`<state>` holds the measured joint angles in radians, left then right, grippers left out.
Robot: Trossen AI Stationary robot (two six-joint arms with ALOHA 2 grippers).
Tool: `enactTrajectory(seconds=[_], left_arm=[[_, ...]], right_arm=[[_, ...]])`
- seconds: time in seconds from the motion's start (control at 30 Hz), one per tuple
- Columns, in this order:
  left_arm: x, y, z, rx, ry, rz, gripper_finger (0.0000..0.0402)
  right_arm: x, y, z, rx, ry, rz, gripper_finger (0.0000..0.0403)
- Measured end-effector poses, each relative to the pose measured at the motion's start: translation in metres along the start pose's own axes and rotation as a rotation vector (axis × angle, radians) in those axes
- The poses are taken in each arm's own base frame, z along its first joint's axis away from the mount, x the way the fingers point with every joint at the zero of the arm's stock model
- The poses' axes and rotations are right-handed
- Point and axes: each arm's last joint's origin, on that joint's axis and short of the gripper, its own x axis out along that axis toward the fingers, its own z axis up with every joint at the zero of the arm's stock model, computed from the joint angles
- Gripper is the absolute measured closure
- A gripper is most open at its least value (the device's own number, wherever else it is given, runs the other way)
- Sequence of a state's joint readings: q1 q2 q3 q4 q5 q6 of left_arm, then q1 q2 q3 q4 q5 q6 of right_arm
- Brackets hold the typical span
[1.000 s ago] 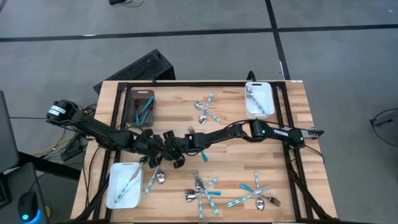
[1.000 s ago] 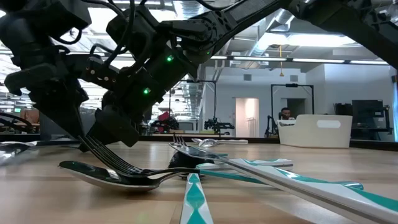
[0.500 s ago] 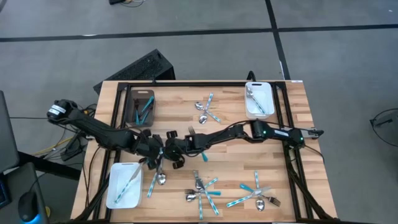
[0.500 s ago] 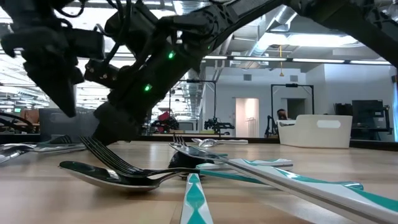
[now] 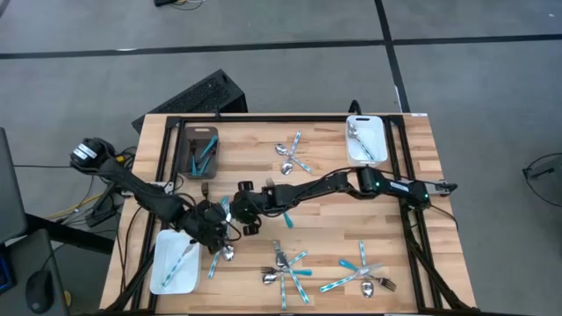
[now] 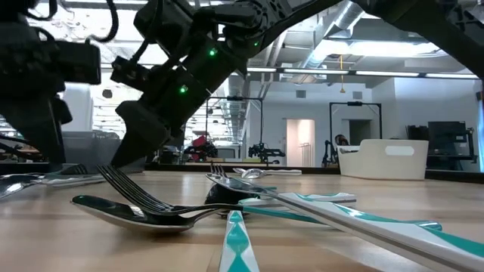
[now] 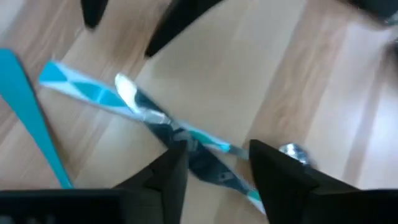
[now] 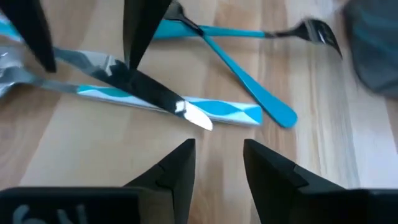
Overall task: Sort silverware by color (type)
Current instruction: Put the blue patterned knife into the bottom left white bin
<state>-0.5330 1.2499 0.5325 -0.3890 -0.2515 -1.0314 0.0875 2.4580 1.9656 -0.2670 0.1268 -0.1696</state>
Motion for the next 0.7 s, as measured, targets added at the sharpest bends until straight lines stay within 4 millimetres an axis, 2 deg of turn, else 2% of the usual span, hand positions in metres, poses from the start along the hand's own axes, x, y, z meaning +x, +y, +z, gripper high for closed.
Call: enactTrajectory(seconds=[0.1, 0.23, 0.43, 0.7], left_arm=[[0.006, 0.005, -0.004, -0.007, 0.022, 0.032, 0.0214], [0.012, 0.005, -0.006, 0.008, 0.028, 0.056, 0.0214], [0.020, 0.005, -0.007, 0.032, 0.043, 0.074, 0.0271], [0.019, 0.002, -0.005, 0.082, 0.037, 0.077, 0.0364]], right_arm=[[0.001, -0.005, -0.002, 0.037, 0.016, -0.005, 0.0237], [0.001, -0.010, -0.002, 0.052, 0.009, -0.013, 0.0238], [0.002, -0.013, -0.003, 0.081, 0.011, -0.017, 0.0239], [0.001, -0.013, -0.004, 0.091, 0.016, -0.016, 0.0239]])
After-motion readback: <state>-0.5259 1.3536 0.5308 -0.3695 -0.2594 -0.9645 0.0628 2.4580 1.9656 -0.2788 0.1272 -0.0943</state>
